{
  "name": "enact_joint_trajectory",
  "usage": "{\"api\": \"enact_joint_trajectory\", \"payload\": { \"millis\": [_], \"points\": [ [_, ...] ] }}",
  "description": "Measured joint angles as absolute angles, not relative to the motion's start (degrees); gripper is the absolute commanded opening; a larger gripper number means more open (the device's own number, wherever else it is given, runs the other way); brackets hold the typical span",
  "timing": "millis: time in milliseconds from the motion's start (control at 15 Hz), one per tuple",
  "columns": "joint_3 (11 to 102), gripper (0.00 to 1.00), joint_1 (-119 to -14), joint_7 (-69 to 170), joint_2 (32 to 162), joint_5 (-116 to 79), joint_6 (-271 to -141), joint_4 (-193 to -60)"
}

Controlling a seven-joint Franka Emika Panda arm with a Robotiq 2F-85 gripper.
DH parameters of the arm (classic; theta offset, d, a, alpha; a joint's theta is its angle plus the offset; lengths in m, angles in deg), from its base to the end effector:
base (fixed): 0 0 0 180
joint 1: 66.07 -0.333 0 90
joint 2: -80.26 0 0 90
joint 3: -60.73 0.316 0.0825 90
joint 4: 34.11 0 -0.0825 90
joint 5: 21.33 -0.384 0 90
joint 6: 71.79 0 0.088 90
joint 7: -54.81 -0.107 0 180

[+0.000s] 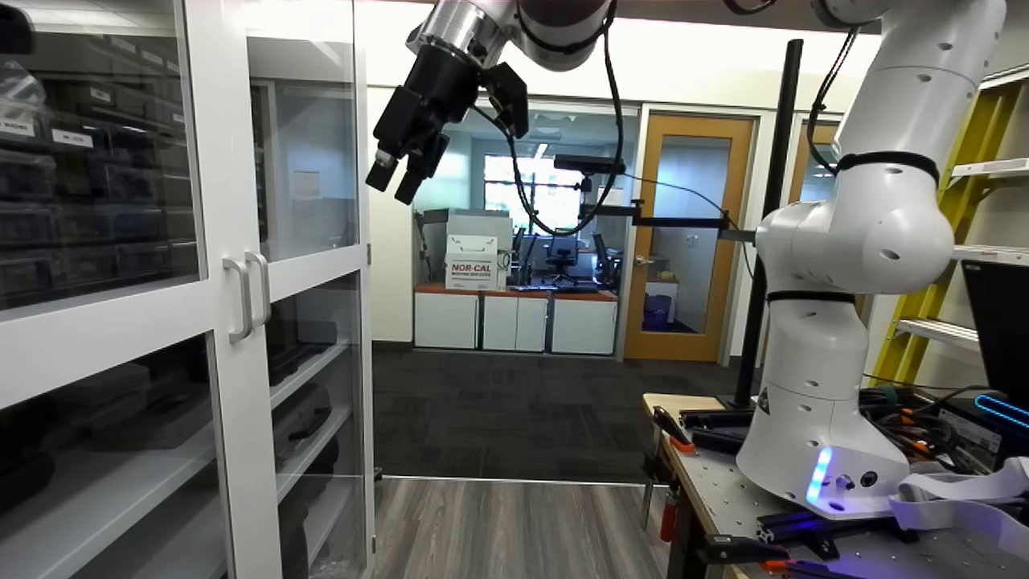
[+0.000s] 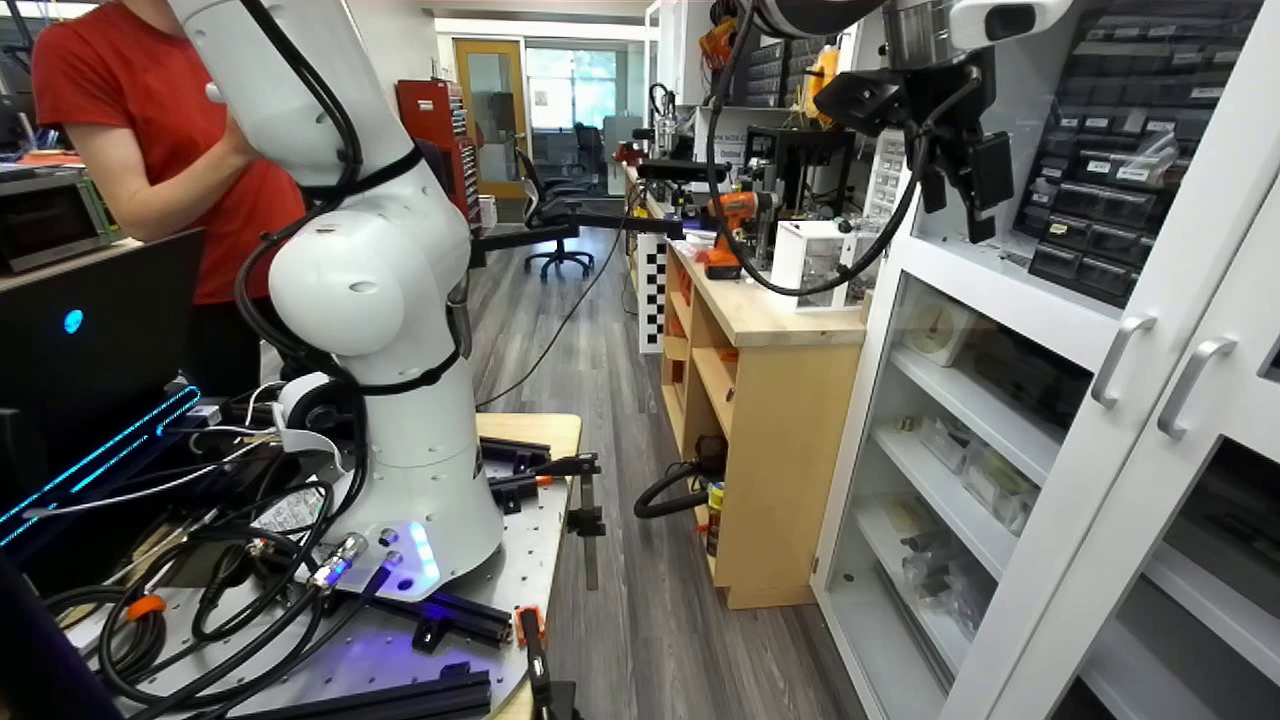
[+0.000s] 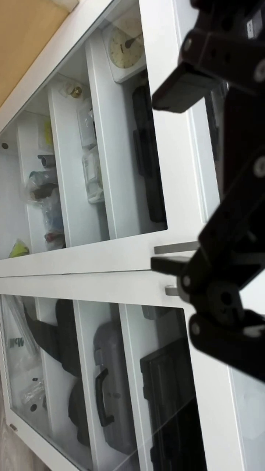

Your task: Open the left cabinet door

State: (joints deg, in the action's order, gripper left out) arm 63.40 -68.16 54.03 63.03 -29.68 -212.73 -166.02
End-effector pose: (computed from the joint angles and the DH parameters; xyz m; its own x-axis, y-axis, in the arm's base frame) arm 0.4931 0.0424 0.5167 0.8994 -0.0476 0.4346 0.0075 -0.9922 -0.1242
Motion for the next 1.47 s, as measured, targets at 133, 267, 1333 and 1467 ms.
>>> {"api": "enact_joint_trajectory", "payload": {
  "millis": [133, 267, 1333, 1467],
  "points": [
    [63.4, 1.00, -68.1, 53.6, 63.9, -27.6, -215.0, -166.1],
    [63.4, 1.00, -68.1, 53.5, 65.4, -25.9, -217.5, -166.1],
    [63.5, 1.00, -68.1, 45.8, 79.5, -10.6, -228.4, -158.6],
    [63.5, 1.00, -68.1, 44.8, 81.6, -9.2, -228.5, -156.3]
  ]
}}
